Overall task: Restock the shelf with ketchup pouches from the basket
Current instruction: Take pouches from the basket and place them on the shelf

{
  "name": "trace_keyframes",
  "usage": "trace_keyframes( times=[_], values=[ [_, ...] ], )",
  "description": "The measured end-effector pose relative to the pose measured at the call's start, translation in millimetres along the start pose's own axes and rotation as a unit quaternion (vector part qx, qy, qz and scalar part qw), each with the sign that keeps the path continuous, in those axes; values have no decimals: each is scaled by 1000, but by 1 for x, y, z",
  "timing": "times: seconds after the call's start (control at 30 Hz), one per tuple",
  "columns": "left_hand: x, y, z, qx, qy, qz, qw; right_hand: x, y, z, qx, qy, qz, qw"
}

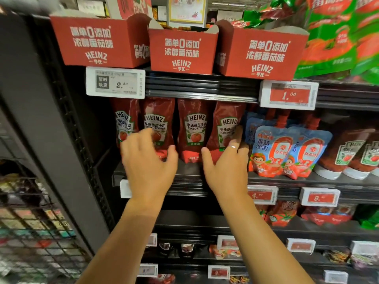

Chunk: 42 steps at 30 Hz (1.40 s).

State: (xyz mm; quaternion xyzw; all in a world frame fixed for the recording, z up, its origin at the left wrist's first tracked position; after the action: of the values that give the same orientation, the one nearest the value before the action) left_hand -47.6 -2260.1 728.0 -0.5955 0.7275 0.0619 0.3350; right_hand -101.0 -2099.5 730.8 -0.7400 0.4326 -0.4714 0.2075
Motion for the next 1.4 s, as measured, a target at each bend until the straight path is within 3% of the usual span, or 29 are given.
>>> trace_keyframes(
  times=[0.07, 0.17, 0.53, 0.67, 0.83, 0.97, 1.13, 1.27, 1.4],
  values=[
    [17, -11, -3, -28, -61, -25, 997, 4, 3, 10, -37, -20, -4, 999],
    [28, -10, -5, 26, -112, -73, 991, 12, 9, 13, -60, -24, 25, 998],
    [31, -6, -8, 38, -111, -80, 990, 13, 17, 13, -56, -6, 69, 996],
    [35, -18, -5, 73, -98, -27, 992, 15, 15, 18, -44, -2, 75, 996],
    [61, -38, 9, 151, -89, 116, 978, 8, 9, 32, -25, -13, 46, 999],
    [76, -60, 29, 197, -25, 173, 965, -1, 2, 59, -21, -37, -11, 999],
    [93, -94, 59, 180, 1, 212, 960, -9, -9, 99, -23, -55, -82, 995],
    [121, -115, 93, 205, -14, 169, 964, -36, -8, 129, 25, -53, -130, 990],
    [149, -125, 150, 283, -25, 89, 955, -88, 4, 165, 139, -12, -95, 986]
  ],
)
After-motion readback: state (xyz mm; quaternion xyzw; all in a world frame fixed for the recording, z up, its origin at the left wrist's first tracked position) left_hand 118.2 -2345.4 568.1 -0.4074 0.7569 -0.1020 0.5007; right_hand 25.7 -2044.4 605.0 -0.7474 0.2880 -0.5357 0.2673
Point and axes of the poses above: each hand's wrist, its own z-axis away from the middle knuckle, its own y-axis out of the palm, x = y × z, the point moved 1 cm from there along -z, towards the middle knuckle, and after that the axes turned 6 degrees about z, right-handed, at the moved point
